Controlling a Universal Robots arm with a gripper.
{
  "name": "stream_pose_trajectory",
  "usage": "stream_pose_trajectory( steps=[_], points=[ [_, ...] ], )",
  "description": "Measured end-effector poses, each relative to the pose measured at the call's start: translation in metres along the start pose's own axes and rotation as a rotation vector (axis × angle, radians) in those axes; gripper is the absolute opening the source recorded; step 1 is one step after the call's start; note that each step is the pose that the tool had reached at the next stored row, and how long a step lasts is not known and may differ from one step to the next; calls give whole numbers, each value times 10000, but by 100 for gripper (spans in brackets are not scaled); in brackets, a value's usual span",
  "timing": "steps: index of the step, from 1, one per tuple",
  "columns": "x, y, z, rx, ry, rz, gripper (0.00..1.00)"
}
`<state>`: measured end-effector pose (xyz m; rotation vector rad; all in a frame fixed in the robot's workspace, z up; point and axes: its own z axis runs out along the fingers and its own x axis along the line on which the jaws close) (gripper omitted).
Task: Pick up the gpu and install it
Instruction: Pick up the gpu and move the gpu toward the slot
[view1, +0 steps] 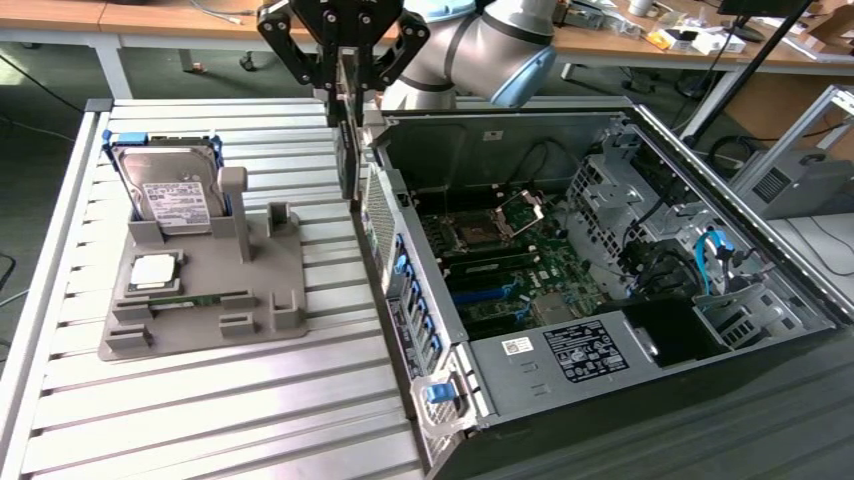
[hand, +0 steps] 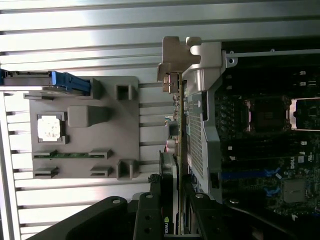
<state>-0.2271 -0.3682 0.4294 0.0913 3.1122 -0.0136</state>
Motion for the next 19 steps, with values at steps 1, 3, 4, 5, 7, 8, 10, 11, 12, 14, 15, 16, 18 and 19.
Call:
stream_pose_trajectory(
  steps=[1, 3, 4, 5, 7, 8, 10, 11, 12, 14, 15, 16, 18, 19],
  points=[
    [-6, 0, 0, 1, 0, -1, 27],
    [-14, 1, 0, 1, 0, -1, 27],
    [-19, 1, 0, 1, 1, 0, 27],
    [-23, 1, 0, 0, 1, 0, 27],
    [-30, 2, 1, 0, 0, 0, 27],
    [-34, 2, 1, 1, 0, 0, 27],
    [-39, 2, 1, 0, 0, 0, 27],
    [-41, 2, 1, 0, 0, 0, 27],
    [-43, 2, 1, 1, 1, 0, 27],
    [-48, 2, 1, 0, 0, 0, 27],
    [-50, 3, 1, 1, 0, 0, 27],
    [-53, 3, 1, 0, 0, 0, 27],
    [-58, 3, 1, 0, 0, 0, 27],
    [-60, 3, 1, 1, 0, 0, 27]
  ],
)
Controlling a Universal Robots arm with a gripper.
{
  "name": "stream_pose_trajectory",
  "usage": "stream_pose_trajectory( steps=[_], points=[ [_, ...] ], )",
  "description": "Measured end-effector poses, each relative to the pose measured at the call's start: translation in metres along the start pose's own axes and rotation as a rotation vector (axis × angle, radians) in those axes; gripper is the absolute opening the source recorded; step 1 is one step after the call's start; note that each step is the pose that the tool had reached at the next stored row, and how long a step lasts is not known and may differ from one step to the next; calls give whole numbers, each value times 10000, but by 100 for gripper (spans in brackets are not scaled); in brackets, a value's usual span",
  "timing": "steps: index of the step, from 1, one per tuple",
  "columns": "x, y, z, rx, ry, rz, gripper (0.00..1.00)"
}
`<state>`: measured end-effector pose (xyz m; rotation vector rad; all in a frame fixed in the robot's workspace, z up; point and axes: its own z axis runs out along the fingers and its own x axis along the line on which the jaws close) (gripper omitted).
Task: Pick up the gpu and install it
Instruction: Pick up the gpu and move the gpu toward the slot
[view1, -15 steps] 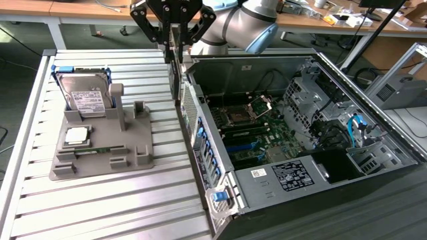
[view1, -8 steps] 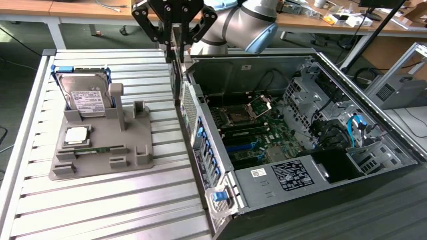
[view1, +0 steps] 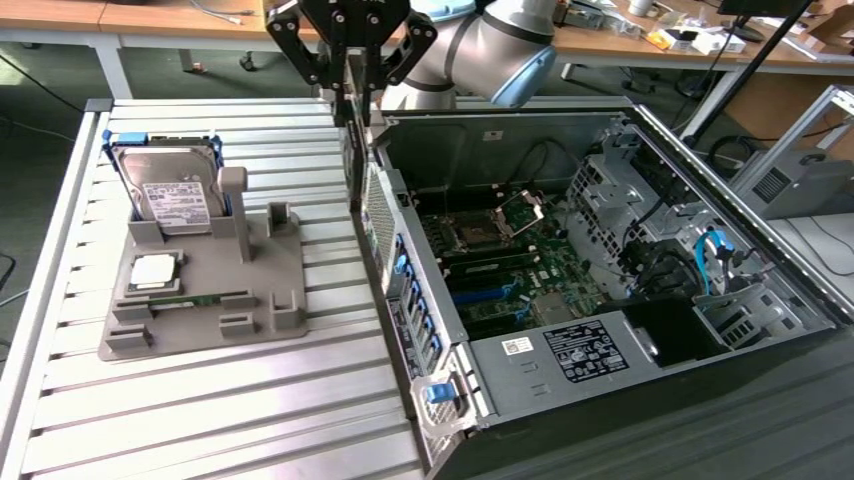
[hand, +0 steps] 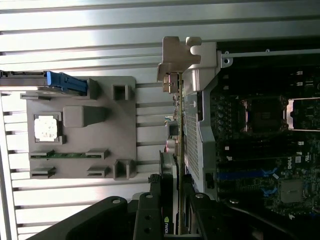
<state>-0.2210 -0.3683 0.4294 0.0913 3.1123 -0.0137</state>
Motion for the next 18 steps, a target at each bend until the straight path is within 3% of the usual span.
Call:
stream_pose_trajectory(
  steps=[18],
  points=[
    [-69, 3, 2, 0, 0, -1, 27]
  ],
)
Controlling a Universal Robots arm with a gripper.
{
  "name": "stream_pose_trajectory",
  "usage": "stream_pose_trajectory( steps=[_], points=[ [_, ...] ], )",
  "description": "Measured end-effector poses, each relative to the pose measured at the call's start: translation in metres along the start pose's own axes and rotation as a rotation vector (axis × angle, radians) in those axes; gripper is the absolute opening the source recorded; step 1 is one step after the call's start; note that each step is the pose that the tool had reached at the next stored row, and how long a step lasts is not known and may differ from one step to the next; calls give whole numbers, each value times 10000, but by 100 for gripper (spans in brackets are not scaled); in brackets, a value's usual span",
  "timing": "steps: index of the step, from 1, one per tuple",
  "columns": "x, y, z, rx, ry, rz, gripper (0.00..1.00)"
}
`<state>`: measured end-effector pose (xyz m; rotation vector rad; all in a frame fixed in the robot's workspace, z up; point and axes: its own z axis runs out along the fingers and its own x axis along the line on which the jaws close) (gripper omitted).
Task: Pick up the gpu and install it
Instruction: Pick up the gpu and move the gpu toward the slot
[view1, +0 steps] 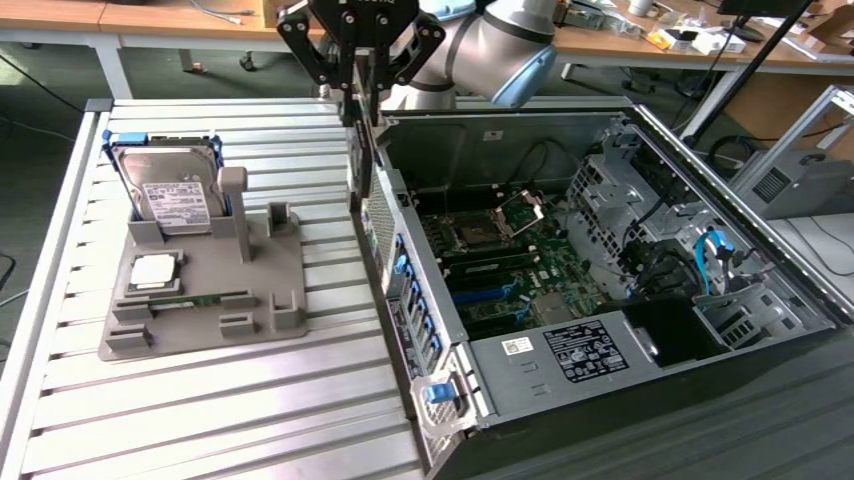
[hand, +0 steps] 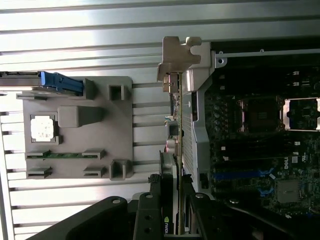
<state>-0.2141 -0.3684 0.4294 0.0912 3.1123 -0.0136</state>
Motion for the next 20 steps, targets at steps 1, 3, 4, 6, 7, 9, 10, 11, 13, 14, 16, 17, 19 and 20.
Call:
stream_pose_trajectory(
  steps=[1, 3, 4, 6, 7, 9, 10, 11, 13, 14, 16, 17, 19, 20],
  points=[
    [-4, 0, 0, 0, -1, 1, 27],
    [-9, 0, 0, 0, 0, 0, 27],
    [-13, 0, 0, 0, 0, 0, 27],
    [-19, 1, 1, 0, 0, 1, 27],
    [-21, 1, 1, 0, 0, 1, 27],
    [-27, 1, 1, 0, -1, 1, 27],
    [-30, 1, 1, 0, 0, 1, 27],
    [-32, 1, 1, 0, 0, 0, 27],
    [-37, 1, 1, 0, 0, 1, 27],
    [-40, 1, 1, 0, 0, 0, 27],
    [-45, 1, 1, 1, 0, 0, 27],
    [-47, 1, 1, 0, 0, 0, 27],
    [-57, 1, 2, 0, 0, 0, 27],
    [-59, 2, 2, 0, 0, 0, 27]
  ],
)
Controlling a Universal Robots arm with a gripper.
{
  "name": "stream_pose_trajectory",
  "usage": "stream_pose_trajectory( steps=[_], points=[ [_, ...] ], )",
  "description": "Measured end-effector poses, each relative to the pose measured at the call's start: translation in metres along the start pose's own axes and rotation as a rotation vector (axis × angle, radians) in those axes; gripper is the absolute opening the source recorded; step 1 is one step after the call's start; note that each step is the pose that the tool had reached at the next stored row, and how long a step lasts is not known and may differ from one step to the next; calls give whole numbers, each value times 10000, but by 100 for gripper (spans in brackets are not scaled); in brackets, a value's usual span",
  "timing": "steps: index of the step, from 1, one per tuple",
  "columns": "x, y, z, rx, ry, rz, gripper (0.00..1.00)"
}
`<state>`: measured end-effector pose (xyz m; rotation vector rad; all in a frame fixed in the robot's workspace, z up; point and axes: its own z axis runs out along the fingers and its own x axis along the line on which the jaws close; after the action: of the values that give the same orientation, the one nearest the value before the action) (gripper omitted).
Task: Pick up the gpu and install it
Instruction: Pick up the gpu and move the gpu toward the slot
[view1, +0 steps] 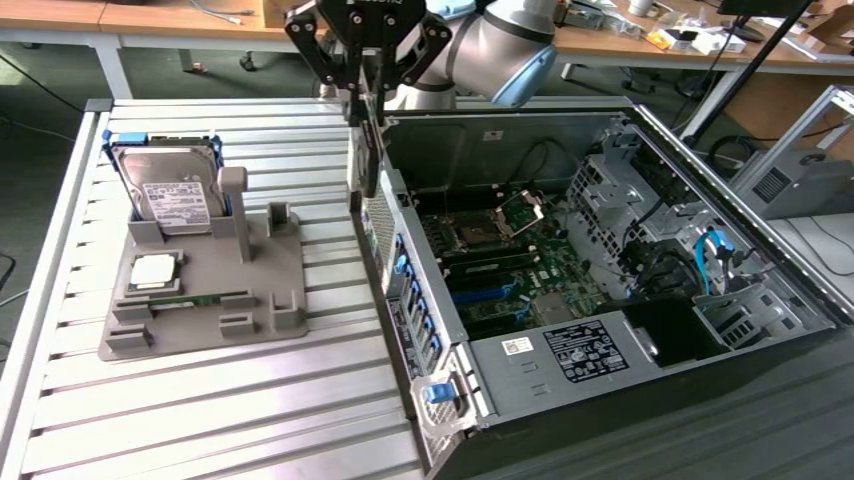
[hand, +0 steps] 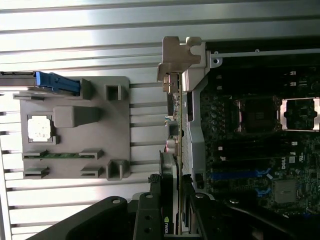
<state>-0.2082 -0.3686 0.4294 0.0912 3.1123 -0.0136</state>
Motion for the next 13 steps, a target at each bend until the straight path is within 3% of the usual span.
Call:
stream_pose_trajectory(
  steps=[13],
  points=[
    [-31, 1, 1, 0, 0, 0, 27]
  ],
)
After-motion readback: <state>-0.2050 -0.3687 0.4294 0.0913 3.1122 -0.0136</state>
